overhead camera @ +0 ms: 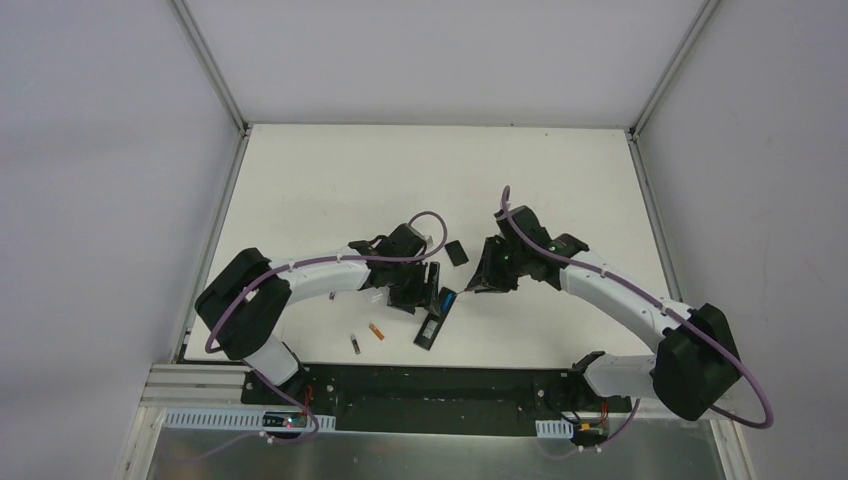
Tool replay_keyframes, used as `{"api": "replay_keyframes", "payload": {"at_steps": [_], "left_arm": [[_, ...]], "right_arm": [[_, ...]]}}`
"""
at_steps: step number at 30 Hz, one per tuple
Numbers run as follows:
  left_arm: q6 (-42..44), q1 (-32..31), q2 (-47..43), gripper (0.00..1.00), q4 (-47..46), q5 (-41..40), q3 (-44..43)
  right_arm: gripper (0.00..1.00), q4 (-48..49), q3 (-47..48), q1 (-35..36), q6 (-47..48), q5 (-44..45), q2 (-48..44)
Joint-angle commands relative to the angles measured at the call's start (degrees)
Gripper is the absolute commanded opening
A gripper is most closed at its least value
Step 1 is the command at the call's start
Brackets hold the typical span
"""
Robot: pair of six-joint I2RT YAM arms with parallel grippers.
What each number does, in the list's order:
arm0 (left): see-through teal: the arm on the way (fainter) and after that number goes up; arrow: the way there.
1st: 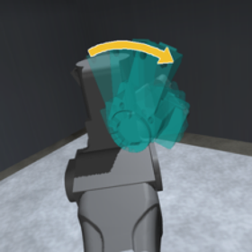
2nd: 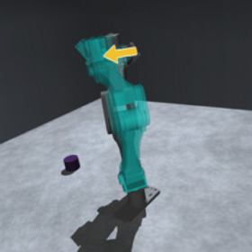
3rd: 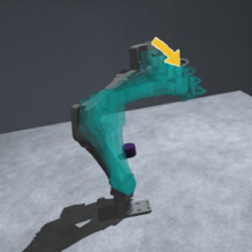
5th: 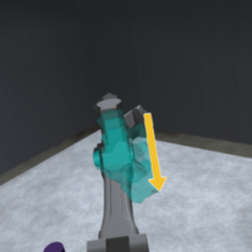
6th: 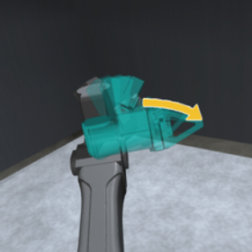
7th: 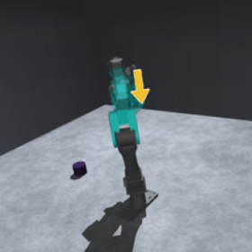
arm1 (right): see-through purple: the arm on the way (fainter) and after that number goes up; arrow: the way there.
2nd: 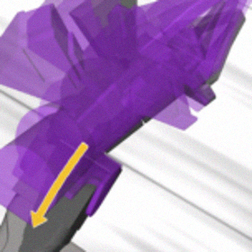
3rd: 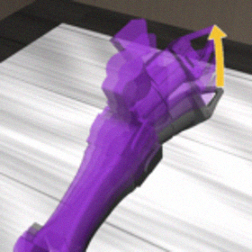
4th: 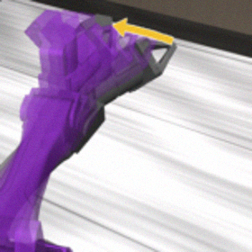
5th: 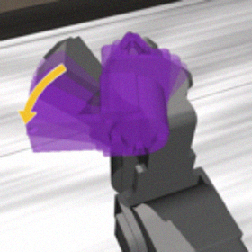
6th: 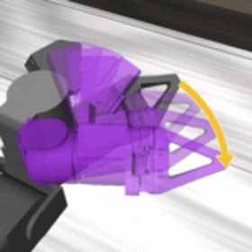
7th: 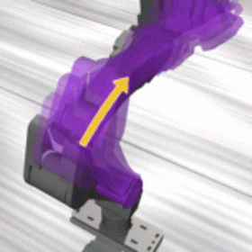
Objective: Unload the batteries from the remote control
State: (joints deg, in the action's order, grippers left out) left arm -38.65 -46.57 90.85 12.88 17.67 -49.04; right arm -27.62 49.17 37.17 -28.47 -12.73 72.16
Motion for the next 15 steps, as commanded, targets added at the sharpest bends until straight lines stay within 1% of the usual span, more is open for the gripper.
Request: {"api": "replay_keyframes", "payload": {"at_steps": [1, 4, 9, 15], "left_arm": [[-0.47, -0.61, 1.27, 0.59, 1.80, -2.99, -0.39], [0.24, -0.84, 1.36, 0.51, 2.42, -2.86, -0.53], [0.78, -1.41, 2.21, 0.49, 3.54, -3.48, -0.98], [0.47, -1.83, 3.50, 0.42, 3.64, -3.32, -1.81]], "right_arm": [[0.00, -0.07, 3.13, 0.99, -0.35, 0.84, 2.34], [0.00, 0.06, 3.63, 1.55, -0.43, 0.51, 3.79], [0.00, 1.08, 3.83, 2.20, -0.63, -0.18, 5.38], [0.00, 0.80, 4.00, 2.37, -0.51, 0.15, 6.43]]}}
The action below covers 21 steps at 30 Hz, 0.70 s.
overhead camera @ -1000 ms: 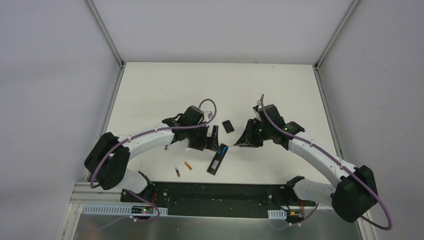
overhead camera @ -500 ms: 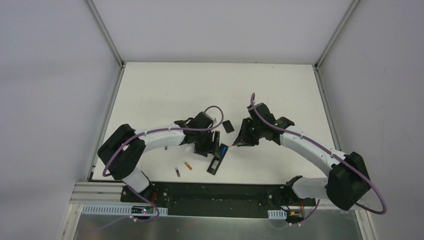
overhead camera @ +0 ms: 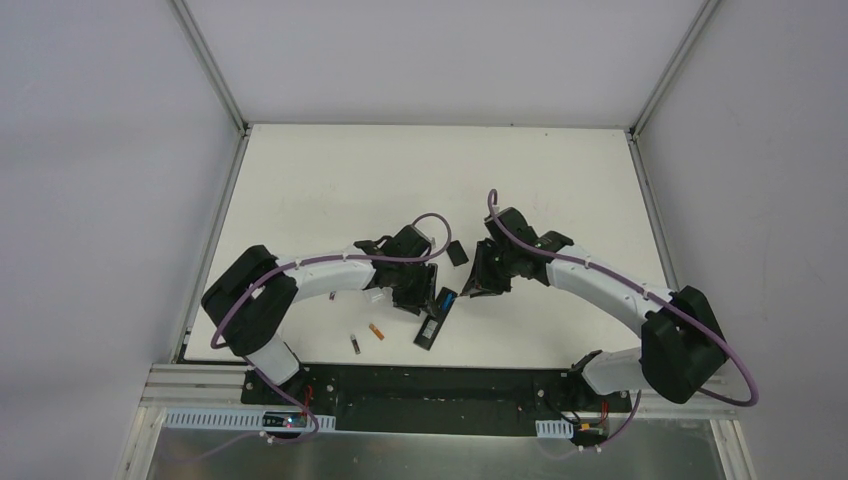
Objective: Unload the batteries from the remote control
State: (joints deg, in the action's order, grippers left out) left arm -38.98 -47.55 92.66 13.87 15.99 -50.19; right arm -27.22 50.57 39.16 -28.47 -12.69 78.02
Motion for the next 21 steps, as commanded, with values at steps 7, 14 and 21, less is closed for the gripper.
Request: {"api": "replay_keyframes", "payload": {"at_steps": [7, 14, 21], "left_arm": [[0.75, -1.19, 3.19, 0.31, 2.74, -1.32, -1.40], [0.60, -1.66, 3.67, 0.26, 2.74, -1.48, -1.71], [0.53, -1.91, 4.20, 0.23, 2.75, -1.58, -2.06]], "right_arm": [[0.00, -0.07, 2.65, 0.55, -0.93, 0.97, 1.93], [0.00, -0.38, 2.78, 1.06, -1.63, 1.34, 2.83], [0.00, -0.54, 2.54, 1.41, -1.86, 1.86, 4.21]]}}
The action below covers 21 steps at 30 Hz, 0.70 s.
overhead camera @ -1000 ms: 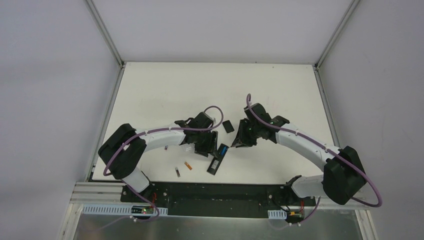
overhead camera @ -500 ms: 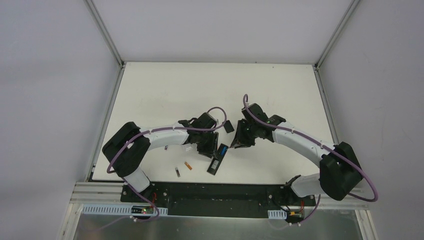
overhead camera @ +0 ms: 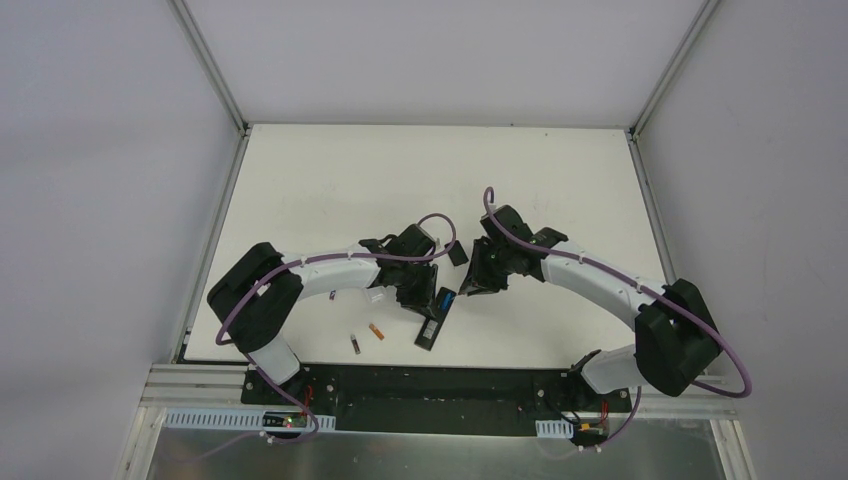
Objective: Unload the batteries from the remote control
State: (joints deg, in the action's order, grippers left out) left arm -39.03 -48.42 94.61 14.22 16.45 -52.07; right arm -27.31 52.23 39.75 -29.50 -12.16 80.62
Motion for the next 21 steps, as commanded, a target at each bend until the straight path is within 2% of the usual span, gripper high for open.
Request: {"api": "replay_keyframes", "payload": {"at_steps": [1, 13, 21], "left_arm": [[0.53, -1.12, 2.25, 0.23, 2.44, -2.25, -0.15], [0.85, -1.20, 1.86, 0.13, 2.41, -2.30, -0.28], [2.59, -1.31, 1.05, 0.12, 2.42, -1.82, -0.53]], "right_arm": [[0.00, -0.43, 0.72, 0.78, -0.83, 1.27, 1.59], [0.00, 2.17, -0.27, 0.86, -2.56, -0.76, 1.57], [0.00, 1.25, 0.15, 0.92, -2.57, -0.73, 2.09]]}}
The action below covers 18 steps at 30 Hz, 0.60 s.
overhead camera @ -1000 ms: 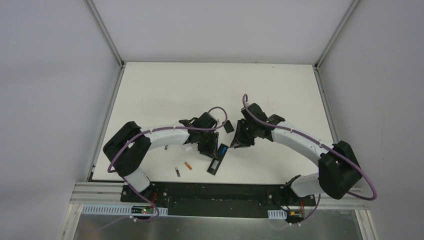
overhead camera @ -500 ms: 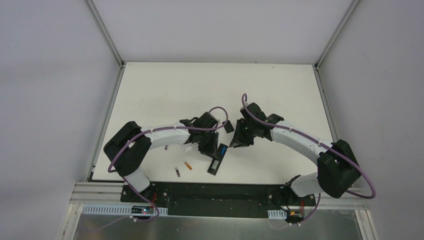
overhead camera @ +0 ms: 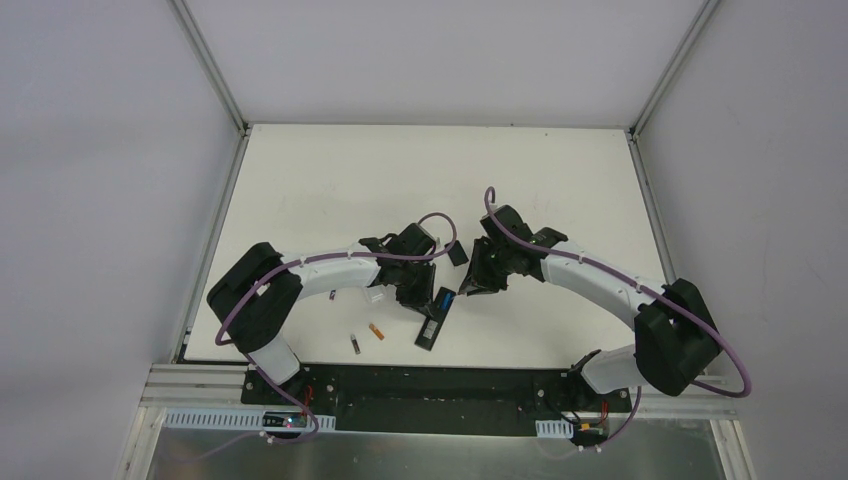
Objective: Unload the batteries from the remote control
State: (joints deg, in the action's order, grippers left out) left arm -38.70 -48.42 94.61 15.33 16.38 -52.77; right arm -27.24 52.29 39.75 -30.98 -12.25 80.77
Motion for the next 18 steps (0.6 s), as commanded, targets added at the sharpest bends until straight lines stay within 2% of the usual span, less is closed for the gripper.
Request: {"api": "replay_keyframes", "payload": {"at_steps": [1, 18], "left_arm": [[2.57, -1.28, 0.88, 0.12, 1.26, -1.71, 0.18], [3.63, -1.50, 2.98, 0.07, 1.28, -0.50, -1.96]], "right_arm": [[0.00, 1.05, 0.21, 0.82, -0.54, -0.59, 2.19], [0.00, 0.73, -0.10, 0.43, 1.34, -3.96, 5.77]]}}
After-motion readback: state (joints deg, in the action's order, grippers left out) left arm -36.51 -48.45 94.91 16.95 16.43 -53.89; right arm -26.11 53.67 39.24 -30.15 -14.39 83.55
